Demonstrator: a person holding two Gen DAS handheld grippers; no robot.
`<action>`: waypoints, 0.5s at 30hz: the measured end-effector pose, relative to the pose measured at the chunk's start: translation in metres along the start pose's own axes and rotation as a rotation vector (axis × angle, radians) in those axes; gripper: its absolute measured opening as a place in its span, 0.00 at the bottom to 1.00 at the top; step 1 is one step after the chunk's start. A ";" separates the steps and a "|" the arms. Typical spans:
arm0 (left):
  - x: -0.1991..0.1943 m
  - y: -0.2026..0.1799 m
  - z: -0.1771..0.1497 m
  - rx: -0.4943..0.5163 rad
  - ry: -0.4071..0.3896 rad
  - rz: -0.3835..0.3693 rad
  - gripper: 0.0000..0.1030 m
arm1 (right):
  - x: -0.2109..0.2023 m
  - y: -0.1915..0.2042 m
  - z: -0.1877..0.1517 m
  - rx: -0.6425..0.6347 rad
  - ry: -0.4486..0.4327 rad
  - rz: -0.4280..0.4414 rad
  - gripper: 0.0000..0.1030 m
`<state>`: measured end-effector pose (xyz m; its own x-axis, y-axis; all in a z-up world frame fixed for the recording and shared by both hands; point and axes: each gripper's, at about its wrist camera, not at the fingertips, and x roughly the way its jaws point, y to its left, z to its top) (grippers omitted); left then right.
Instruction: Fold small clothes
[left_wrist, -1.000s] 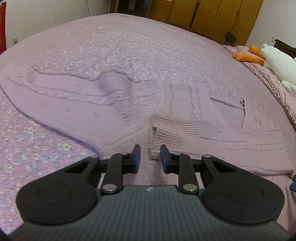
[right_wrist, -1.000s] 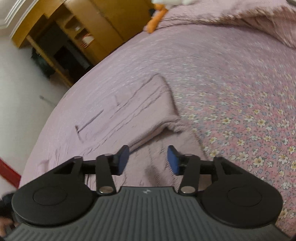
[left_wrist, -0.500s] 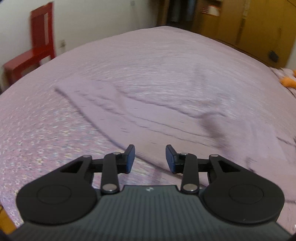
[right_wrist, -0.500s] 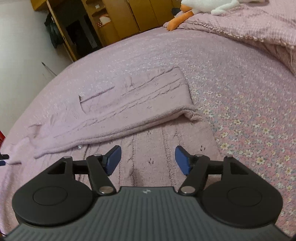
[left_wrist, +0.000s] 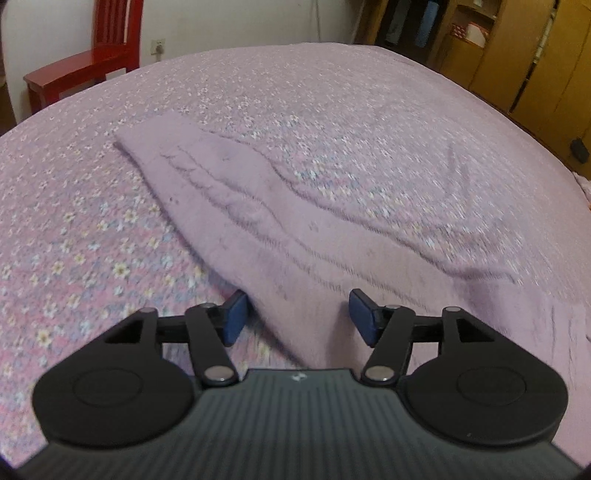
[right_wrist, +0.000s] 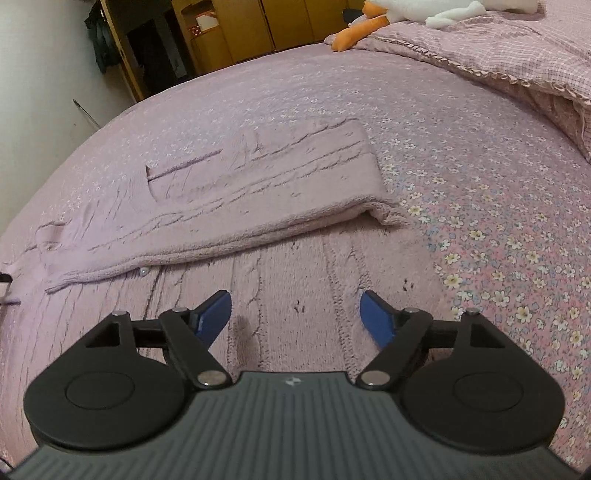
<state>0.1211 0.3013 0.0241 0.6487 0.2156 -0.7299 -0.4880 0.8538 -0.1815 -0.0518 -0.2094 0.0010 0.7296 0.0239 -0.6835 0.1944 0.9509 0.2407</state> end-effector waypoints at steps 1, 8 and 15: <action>0.003 0.001 0.002 -0.007 -0.009 0.005 0.59 | 0.000 -0.001 0.000 0.001 0.000 0.002 0.81; 0.021 -0.007 0.010 0.009 -0.067 0.041 0.60 | 0.000 0.002 -0.008 -0.024 -0.012 0.001 0.84; -0.002 0.005 0.006 0.020 -0.153 0.030 0.13 | -0.003 -0.001 -0.003 0.000 0.009 0.025 0.84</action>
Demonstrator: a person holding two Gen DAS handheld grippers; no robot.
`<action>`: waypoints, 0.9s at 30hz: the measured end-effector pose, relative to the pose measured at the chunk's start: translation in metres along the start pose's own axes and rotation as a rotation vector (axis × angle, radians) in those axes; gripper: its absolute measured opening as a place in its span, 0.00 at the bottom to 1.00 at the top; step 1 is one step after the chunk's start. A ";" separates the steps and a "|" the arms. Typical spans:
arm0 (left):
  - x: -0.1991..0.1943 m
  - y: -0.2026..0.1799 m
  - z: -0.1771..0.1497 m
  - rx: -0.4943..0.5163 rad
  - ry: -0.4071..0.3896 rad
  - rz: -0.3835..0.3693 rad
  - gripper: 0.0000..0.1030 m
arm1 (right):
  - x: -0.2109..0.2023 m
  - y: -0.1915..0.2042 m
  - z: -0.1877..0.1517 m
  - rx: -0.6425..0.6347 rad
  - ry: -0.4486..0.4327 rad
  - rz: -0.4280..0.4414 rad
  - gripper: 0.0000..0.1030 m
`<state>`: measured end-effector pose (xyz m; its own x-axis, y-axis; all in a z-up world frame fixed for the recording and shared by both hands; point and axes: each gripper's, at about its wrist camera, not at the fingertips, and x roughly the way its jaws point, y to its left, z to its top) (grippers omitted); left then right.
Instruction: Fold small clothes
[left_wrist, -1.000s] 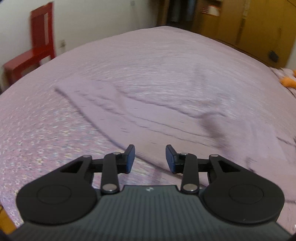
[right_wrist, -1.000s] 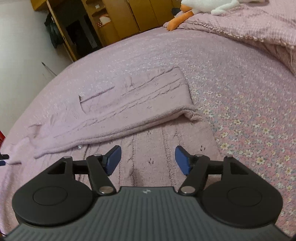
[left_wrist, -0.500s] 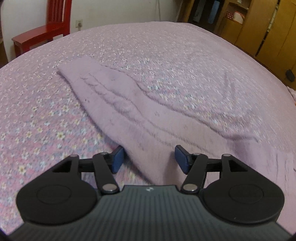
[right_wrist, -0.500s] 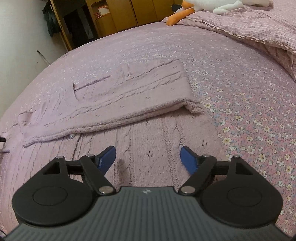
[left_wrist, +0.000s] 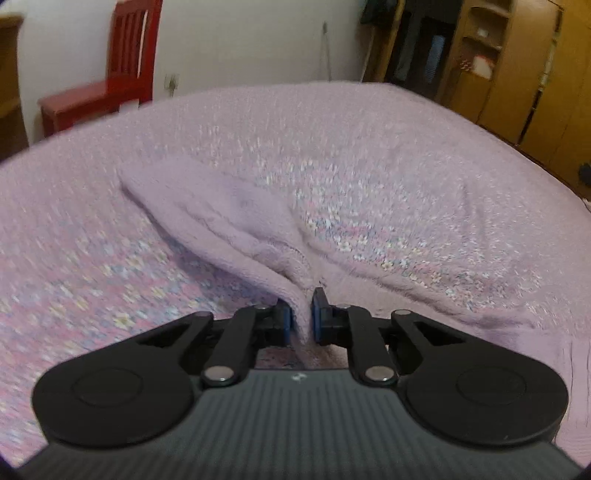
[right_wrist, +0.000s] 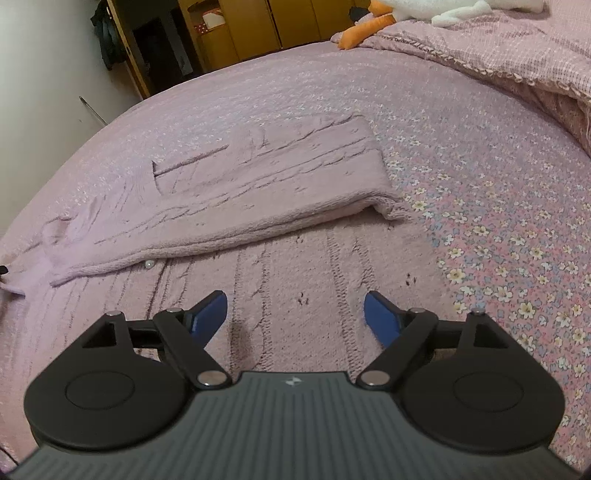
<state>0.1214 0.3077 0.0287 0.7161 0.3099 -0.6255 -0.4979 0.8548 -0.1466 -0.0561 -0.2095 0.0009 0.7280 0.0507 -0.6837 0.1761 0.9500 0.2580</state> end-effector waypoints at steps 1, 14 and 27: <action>-0.010 0.000 0.000 0.017 -0.025 -0.007 0.13 | -0.001 -0.002 0.002 0.016 0.003 0.008 0.84; -0.139 -0.078 0.010 0.115 -0.250 -0.335 0.13 | -0.013 -0.011 0.006 0.077 -0.009 0.047 0.84; -0.158 -0.209 -0.072 0.279 -0.104 -0.574 0.13 | -0.022 -0.027 -0.009 0.122 -0.019 0.080 0.84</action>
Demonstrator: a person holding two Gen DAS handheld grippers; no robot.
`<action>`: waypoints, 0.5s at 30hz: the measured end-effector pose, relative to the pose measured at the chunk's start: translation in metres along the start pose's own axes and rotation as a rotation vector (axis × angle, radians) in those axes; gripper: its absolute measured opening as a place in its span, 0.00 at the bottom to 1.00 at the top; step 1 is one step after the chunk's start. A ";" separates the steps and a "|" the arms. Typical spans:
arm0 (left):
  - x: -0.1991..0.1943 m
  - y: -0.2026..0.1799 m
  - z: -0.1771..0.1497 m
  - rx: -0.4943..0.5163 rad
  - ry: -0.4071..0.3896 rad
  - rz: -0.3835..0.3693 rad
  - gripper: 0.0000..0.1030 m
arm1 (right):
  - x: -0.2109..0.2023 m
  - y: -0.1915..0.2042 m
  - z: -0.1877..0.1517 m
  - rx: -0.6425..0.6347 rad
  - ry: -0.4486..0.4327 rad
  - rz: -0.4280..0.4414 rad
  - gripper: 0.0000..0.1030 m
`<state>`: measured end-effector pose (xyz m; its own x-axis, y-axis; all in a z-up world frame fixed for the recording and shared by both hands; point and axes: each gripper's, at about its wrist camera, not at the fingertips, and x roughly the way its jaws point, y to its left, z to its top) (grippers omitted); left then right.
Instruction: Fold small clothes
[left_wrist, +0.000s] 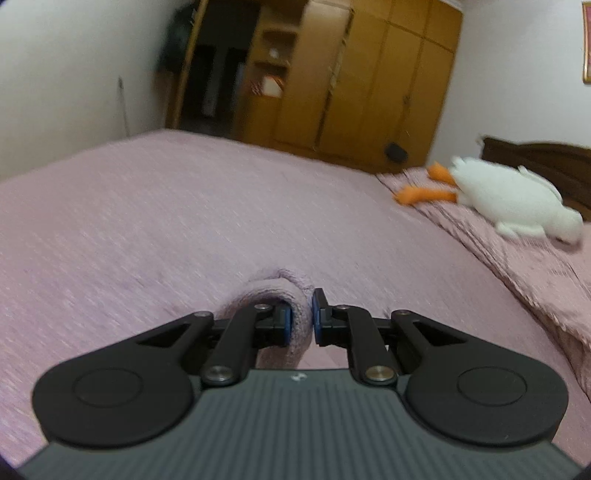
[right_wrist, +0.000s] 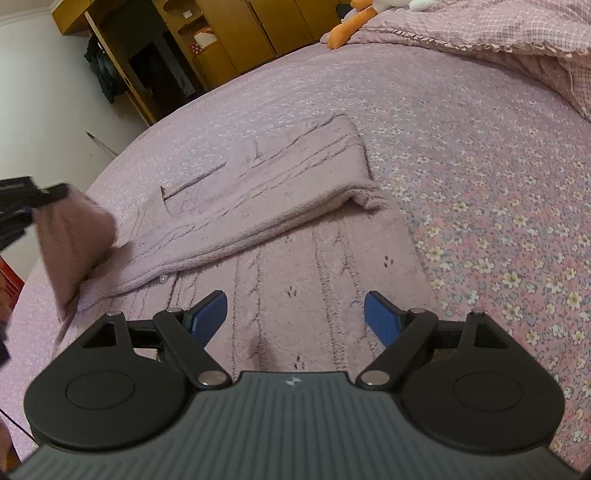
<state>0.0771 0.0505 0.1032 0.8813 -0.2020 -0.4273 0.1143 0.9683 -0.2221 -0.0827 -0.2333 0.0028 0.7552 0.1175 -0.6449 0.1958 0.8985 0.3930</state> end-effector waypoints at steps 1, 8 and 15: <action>0.004 -0.005 -0.006 0.007 0.020 -0.010 0.13 | 0.000 -0.001 -0.001 0.003 -0.001 0.003 0.84; 0.038 -0.028 -0.046 0.048 0.205 -0.066 0.18 | 0.002 -0.003 -0.003 0.001 -0.006 0.019 0.84; 0.028 -0.050 -0.068 0.196 0.289 -0.111 0.48 | 0.001 -0.005 -0.003 0.008 -0.009 0.033 0.84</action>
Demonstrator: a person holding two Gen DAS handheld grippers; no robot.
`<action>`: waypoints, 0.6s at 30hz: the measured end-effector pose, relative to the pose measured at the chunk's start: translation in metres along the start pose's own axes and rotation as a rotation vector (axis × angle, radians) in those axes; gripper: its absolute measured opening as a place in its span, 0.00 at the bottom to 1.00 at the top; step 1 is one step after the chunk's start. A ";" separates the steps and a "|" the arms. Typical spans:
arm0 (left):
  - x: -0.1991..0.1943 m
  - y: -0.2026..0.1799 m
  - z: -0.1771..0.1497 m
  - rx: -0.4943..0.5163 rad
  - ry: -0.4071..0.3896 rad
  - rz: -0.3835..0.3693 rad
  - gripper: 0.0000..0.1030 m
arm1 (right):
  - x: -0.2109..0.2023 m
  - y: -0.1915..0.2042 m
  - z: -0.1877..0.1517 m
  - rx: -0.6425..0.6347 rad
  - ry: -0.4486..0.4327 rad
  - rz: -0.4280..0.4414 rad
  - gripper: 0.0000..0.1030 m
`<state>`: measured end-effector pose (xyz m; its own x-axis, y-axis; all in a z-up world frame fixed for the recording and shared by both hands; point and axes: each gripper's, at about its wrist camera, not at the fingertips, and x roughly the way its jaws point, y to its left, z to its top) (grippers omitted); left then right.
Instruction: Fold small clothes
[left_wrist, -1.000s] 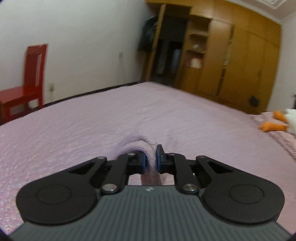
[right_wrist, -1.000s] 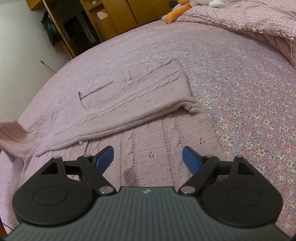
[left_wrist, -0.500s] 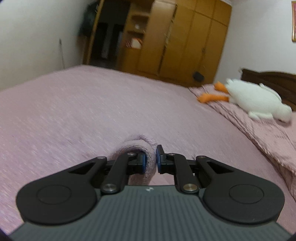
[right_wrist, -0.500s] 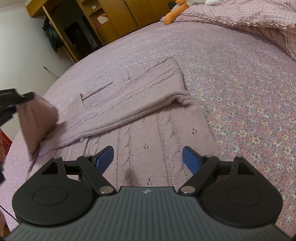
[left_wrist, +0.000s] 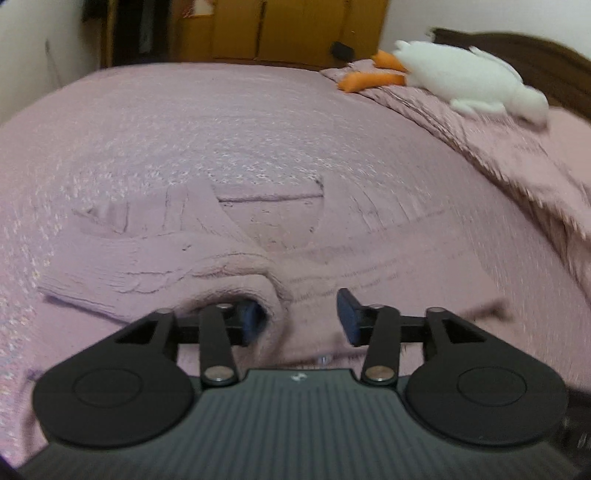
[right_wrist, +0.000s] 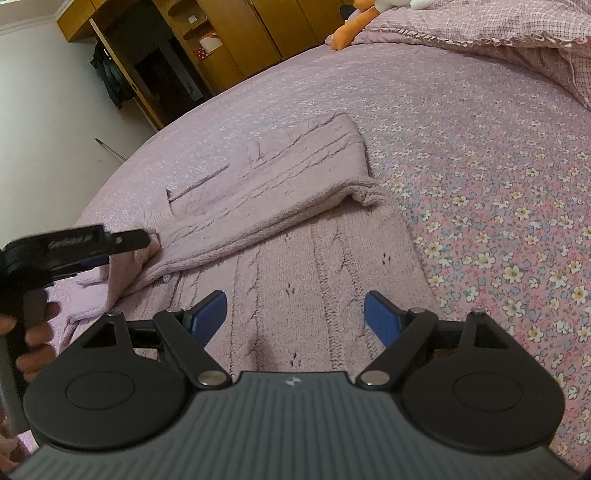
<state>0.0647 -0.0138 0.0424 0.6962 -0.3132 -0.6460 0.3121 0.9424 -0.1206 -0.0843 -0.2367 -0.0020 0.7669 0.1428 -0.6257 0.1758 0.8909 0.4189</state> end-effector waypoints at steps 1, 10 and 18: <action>-0.007 0.000 -0.003 0.020 -0.003 0.003 0.48 | 0.000 0.000 0.000 -0.001 0.000 0.001 0.84; -0.065 0.040 -0.014 -0.017 -0.023 0.117 0.48 | -0.001 0.023 0.016 -0.013 0.022 0.011 0.84; -0.085 0.103 -0.033 -0.105 -0.008 0.274 0.48 | 0.041 0.088 0.042 -0.040 0.135 0.200 0.84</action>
<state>0.0162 0.1132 0.0596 0.7503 -0.0461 -0.6594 0.0436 0.9988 -0.0202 -0.0119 -0.1711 0.0369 0.6944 0.3716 -0.6162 0.0021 0.8553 0.5182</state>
